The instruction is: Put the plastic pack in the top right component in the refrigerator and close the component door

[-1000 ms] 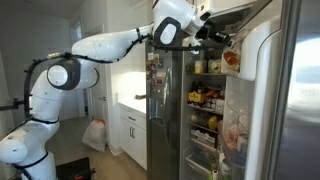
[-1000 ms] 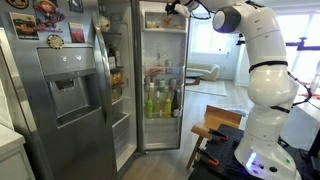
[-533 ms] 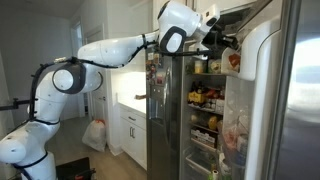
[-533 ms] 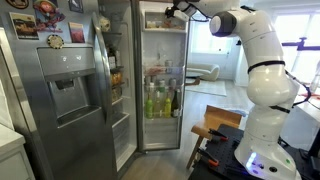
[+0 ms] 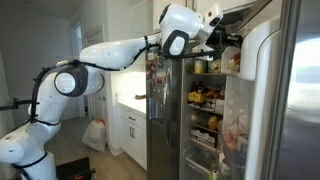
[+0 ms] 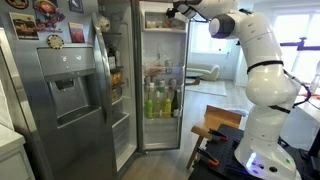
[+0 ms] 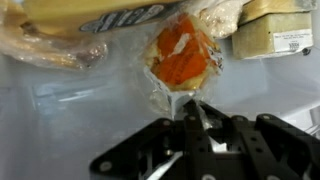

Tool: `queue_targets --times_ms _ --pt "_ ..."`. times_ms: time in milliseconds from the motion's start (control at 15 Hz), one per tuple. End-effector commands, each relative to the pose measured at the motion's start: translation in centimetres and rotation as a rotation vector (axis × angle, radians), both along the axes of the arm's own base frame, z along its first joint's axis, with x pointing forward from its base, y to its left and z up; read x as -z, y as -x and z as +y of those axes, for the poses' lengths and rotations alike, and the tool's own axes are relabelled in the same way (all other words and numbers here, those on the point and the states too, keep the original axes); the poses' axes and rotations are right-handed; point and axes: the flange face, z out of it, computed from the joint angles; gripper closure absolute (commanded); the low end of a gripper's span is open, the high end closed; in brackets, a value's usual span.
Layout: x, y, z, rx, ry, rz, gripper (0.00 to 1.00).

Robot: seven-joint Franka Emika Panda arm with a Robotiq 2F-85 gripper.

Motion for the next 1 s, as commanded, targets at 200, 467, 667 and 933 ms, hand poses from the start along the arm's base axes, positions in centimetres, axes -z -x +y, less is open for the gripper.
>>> queue_targets --times_ms 200,467,667,933 --pt "-1.1 0.3 0.0 -0.013 0.022 -0.047 0.37" --pt "-1.3 0.4 0.7 -0.026 -0.016 -0.015 0.08" --pt "-1.3 0.9 1.7 -0.060 -0.087 0.067 0.00" --pt "-2.2 2.2 3.8 -0.142 -0.179 0.189 0.00"
